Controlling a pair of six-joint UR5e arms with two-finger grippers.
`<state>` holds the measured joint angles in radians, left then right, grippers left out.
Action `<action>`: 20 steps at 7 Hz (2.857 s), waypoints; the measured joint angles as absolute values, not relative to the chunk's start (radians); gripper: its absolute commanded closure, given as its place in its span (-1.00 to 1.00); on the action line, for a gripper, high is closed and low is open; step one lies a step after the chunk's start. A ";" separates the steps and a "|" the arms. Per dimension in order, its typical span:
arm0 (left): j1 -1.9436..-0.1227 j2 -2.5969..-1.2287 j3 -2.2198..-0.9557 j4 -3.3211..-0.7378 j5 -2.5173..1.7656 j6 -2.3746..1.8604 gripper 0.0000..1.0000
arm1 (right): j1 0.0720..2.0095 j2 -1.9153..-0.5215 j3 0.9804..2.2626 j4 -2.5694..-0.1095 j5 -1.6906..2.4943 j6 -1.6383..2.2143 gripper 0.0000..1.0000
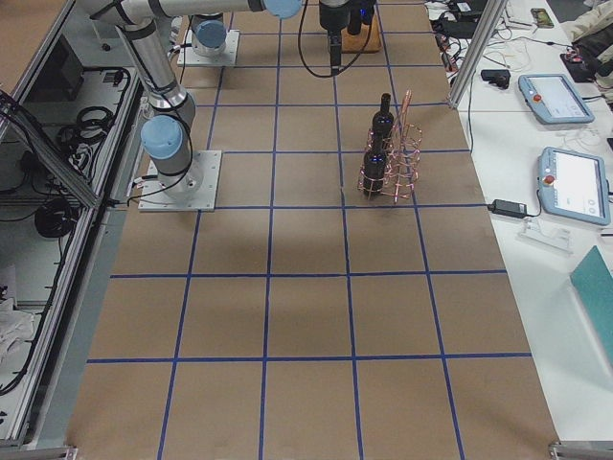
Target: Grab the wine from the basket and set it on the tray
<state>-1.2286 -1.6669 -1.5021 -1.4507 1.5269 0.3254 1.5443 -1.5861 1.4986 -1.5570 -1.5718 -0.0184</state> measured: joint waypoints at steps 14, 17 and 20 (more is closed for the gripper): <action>-1.729 -1.499 -1.523 -1.558 1.583 -0.205 -1.00 | 1.543 -1.586 1.501 -1.557 -1.572 -0.018 -1.00; -1.729 -1.500 -1.523 -1.561 1.583 -0.207 -1.00 | 1.543 -1.586 1.500 -1.557 -1.571 -0.018 -1.00; -1.728 -1.504 -1.534 -1.578 1.633 -0.205 -1.00 | 1.543 -1.586 1.500 -1.557 -1.571 -0.018 -1.00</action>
